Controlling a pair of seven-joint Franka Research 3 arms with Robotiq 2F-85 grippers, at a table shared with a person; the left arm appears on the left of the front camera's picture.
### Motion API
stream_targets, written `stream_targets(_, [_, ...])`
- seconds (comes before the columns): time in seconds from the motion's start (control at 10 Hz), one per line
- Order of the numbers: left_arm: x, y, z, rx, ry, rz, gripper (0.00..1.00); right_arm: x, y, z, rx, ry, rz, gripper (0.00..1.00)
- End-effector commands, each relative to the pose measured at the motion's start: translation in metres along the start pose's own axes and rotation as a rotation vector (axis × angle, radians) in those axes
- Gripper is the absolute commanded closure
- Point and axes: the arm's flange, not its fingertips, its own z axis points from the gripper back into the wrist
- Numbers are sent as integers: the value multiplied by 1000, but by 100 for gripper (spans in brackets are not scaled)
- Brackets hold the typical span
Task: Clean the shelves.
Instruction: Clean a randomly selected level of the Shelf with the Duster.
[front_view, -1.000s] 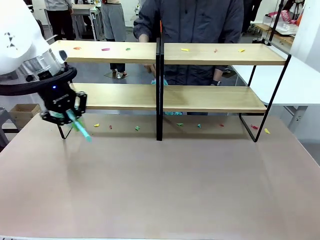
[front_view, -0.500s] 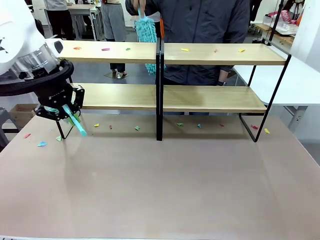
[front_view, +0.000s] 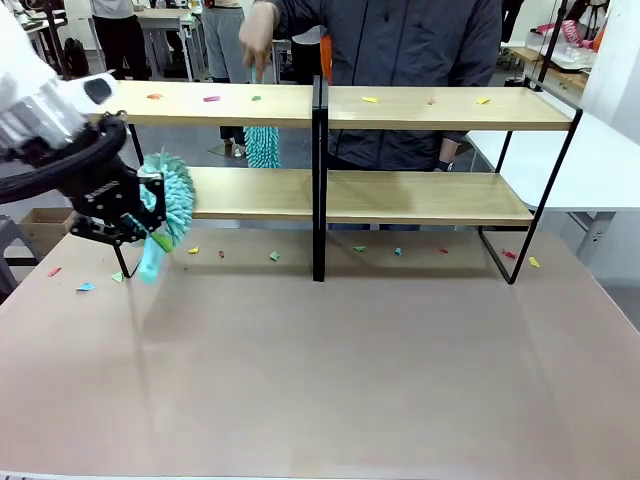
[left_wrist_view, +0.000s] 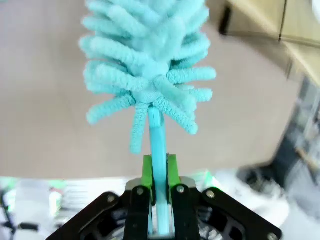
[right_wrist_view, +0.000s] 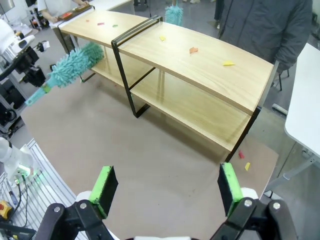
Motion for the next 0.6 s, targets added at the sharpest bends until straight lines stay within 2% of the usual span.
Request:
stream_targets(0.0, [-25, 41, 44, -102, 239, -196, 88, 1, 0, 0, 9, -4, 2, 0])
stream_targets(0.2, [-59, 82, 86, -232, 370, -390, 88, 1, 0, 0, 9, -4, 2, 0])
stream_targets(0.3, [-74, 100, 106, -336, 380, -467, 88, 1, 0, 0, 9, -4, 2, 0])
stream_targets(0.5, [-101, 134, 153, -510, 296, -566, 88, 1, 0, 0, 9, -4, 2, 0])
